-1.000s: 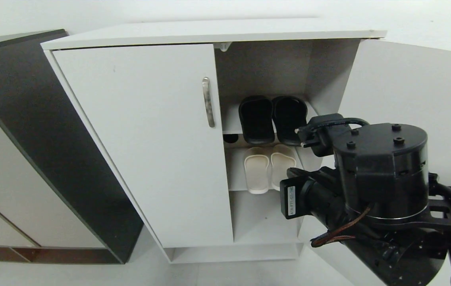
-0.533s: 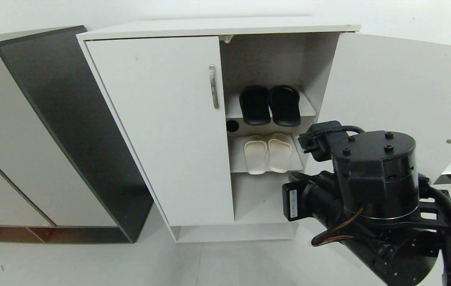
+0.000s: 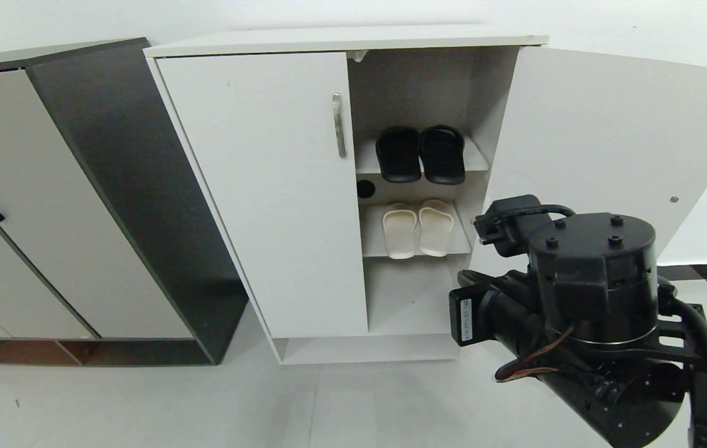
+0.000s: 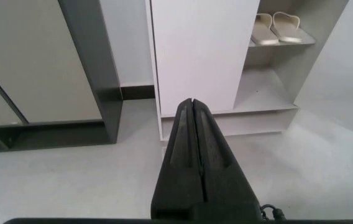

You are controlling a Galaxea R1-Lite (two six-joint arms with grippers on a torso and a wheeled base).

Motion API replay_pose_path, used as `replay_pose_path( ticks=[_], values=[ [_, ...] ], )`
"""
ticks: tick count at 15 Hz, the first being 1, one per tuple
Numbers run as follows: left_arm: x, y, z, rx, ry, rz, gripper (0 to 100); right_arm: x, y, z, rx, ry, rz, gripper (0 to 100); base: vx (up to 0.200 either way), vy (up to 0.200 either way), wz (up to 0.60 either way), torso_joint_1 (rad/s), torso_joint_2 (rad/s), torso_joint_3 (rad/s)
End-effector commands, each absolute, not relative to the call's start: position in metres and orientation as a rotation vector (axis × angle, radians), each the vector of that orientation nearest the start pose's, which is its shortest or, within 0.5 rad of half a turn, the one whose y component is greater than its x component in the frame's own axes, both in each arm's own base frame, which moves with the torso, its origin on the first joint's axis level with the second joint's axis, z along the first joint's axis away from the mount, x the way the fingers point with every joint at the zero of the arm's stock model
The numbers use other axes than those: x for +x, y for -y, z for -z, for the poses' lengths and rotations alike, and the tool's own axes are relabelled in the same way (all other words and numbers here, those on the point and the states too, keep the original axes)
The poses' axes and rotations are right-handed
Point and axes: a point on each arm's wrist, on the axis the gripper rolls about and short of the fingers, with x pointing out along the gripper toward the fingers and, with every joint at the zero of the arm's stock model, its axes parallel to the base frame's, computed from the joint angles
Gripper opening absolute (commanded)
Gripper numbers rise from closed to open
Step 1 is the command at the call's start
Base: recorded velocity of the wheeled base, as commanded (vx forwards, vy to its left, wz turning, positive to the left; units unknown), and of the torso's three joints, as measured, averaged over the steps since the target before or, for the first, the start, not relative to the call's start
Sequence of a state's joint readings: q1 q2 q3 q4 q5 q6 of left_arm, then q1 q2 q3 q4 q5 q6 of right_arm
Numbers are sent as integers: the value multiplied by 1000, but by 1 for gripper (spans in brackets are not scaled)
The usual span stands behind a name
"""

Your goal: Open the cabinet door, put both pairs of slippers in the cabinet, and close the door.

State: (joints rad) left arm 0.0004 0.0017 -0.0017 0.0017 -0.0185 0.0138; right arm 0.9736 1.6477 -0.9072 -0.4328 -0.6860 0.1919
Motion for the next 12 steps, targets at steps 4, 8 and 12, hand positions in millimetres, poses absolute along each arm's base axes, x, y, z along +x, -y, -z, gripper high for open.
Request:
replay_pose_path(
  ticks=[4, 8, 12],
  values=[
    [-23, 0, -76, 14, -1, 18, 0, 181, -235, -203, -48, -246, -257, 0, 0, 0, 0, 0, 0, 0],
    [-23, 0, -76, 14, -1, 18, 0, 184, -236, -200, -49, -259, -275, 0, 0, 0, 0, 0, 0, 0],
    [-23, 0, -76, 14, -3, 18, 0, 186, -235, -197, -56, -268, -265, 0, 0, 0, 0, 0, 0, 0]
  ],
)
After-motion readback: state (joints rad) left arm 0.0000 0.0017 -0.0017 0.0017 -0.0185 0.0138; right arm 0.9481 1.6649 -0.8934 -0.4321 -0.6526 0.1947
